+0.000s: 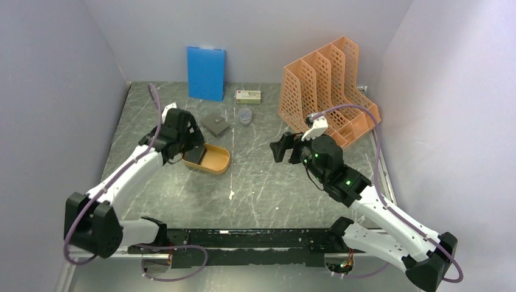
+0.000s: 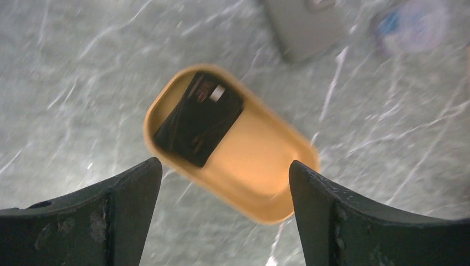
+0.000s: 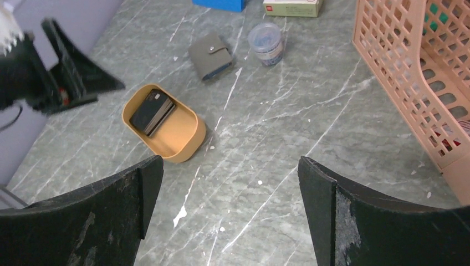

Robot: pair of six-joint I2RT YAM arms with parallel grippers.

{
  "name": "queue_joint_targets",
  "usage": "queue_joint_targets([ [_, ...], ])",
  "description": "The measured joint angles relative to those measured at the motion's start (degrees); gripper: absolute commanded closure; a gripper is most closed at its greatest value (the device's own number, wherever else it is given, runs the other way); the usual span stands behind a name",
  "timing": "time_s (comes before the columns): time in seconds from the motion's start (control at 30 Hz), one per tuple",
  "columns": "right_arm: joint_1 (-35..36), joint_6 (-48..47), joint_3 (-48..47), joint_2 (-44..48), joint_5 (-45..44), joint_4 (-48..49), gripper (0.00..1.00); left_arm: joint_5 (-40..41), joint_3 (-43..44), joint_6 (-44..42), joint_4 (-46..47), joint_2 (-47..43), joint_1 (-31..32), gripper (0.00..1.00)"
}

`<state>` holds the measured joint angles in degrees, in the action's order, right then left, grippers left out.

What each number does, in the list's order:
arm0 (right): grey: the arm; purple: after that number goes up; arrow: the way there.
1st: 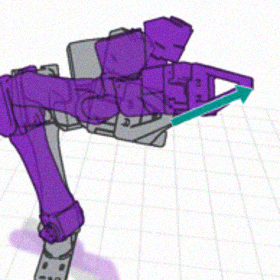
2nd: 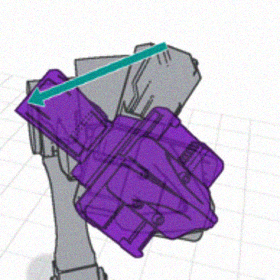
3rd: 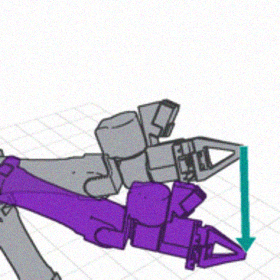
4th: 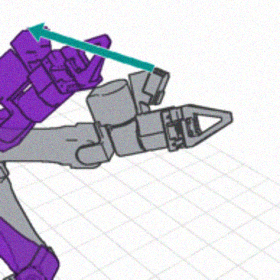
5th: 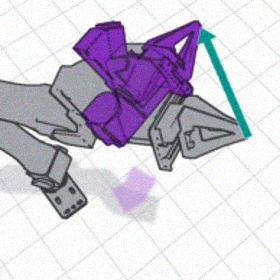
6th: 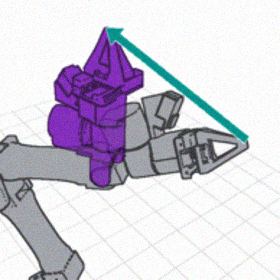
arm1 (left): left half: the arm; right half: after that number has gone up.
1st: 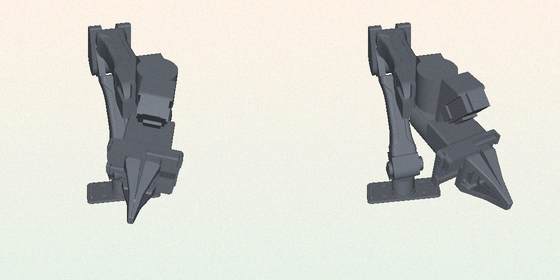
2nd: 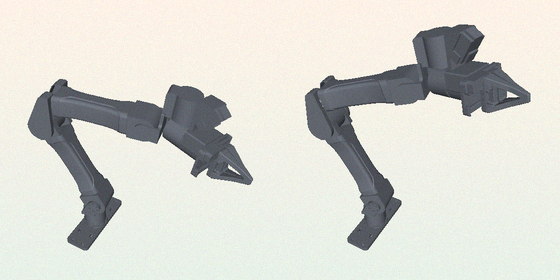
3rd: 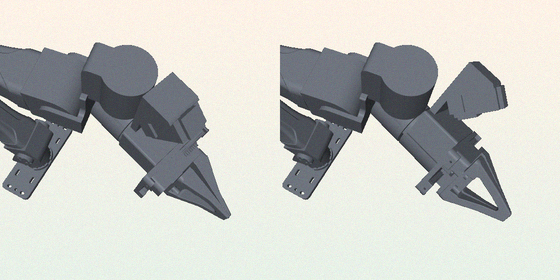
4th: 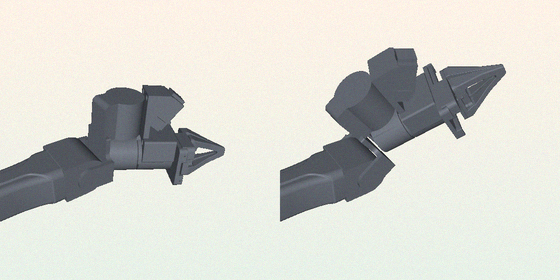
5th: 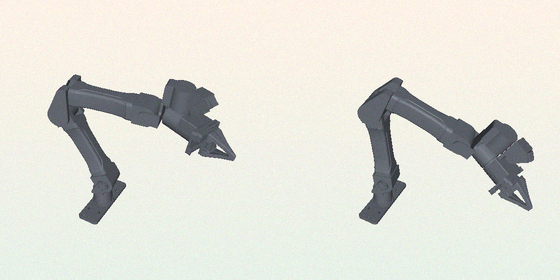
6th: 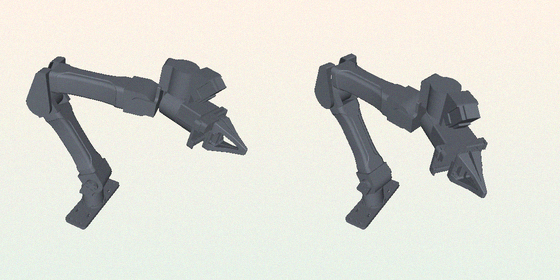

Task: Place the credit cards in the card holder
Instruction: Move the card holder to the center of the board.

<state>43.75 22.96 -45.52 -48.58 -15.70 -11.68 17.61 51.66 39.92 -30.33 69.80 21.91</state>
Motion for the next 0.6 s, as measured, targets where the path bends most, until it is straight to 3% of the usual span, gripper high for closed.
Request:
queue_joint_targets([
  [0.3,0.0,0.6,0.5,-0.2,1.2,0.2,0.05,-7.4,16.3,0.7,11.0,20.8,-3.6,0.14],
  [0.6,0.0,0.3,0.7,-1.1,1.4,0.0,0.05,-7.9,30.0,-0.1,13.3,42.6,-5.1,0.09],
])
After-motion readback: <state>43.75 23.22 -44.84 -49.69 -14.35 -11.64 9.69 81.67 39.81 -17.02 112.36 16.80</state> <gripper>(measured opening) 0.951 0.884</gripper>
